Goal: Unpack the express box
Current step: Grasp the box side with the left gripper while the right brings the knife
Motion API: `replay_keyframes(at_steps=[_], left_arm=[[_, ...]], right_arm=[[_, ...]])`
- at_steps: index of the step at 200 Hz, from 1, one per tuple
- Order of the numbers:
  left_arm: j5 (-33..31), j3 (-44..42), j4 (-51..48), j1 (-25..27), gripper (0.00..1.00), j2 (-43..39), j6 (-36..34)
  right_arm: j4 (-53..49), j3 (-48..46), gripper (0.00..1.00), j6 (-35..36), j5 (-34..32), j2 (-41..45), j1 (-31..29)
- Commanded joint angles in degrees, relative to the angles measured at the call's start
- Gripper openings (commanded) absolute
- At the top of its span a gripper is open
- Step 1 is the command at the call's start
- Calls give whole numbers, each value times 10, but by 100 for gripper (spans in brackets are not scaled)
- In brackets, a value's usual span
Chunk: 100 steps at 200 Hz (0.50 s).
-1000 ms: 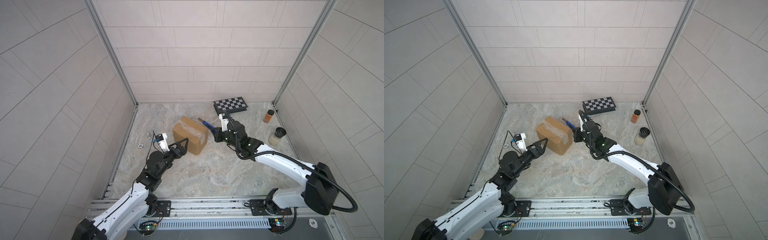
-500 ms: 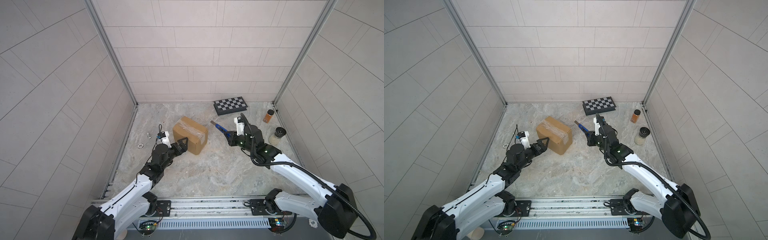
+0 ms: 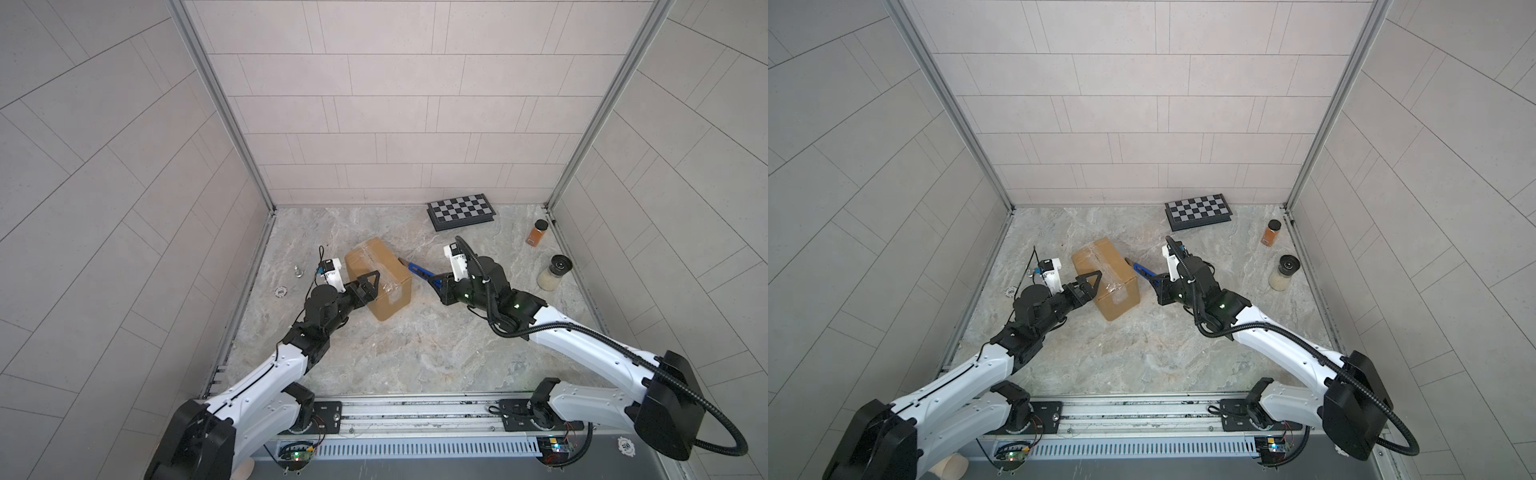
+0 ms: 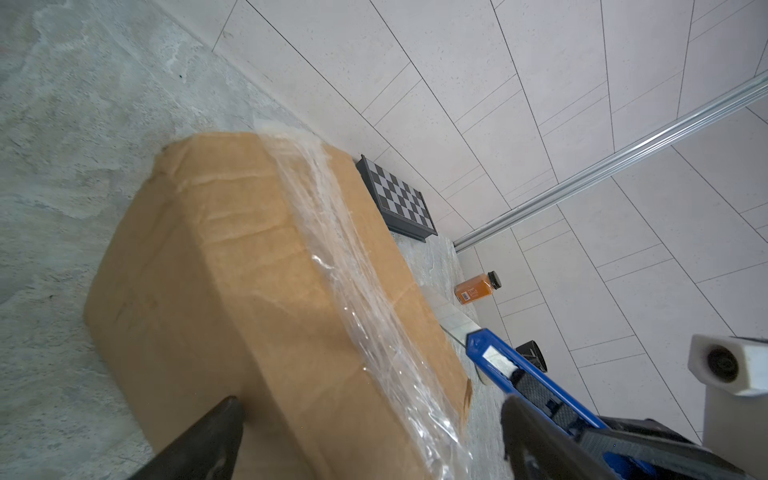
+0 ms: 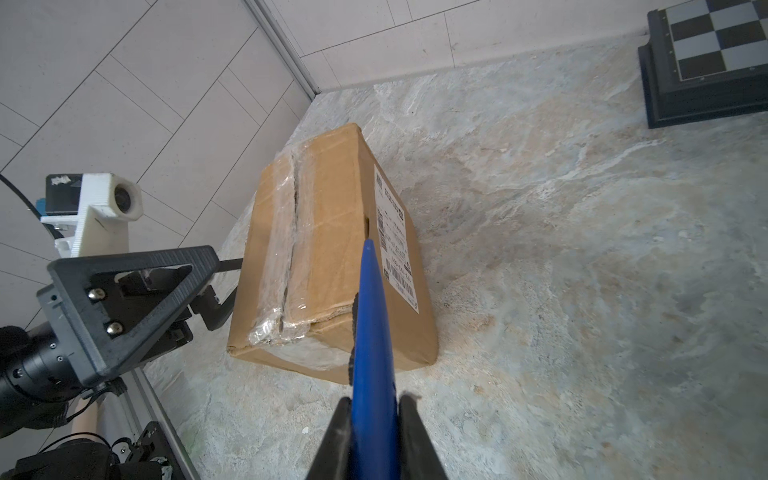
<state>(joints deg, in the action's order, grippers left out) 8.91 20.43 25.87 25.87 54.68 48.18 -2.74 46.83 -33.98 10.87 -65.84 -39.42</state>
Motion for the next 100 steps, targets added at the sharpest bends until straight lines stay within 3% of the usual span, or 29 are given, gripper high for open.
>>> replay_keyframes(at_steps=[1, 21, 100], left_arm=[[3, 11, -11, -1, 100, -11, -3], [-7, 15, -43, -1, 100, -16, -14], [-11, 18, -53, -1, 100, 16, -26]], right_arm=[[-26, -15, 0, -26, -44, 62, -5], [-39, -46, 0, -48, -62, 123, -5], [44, -232, 0, -236, 40, 326, -7]])
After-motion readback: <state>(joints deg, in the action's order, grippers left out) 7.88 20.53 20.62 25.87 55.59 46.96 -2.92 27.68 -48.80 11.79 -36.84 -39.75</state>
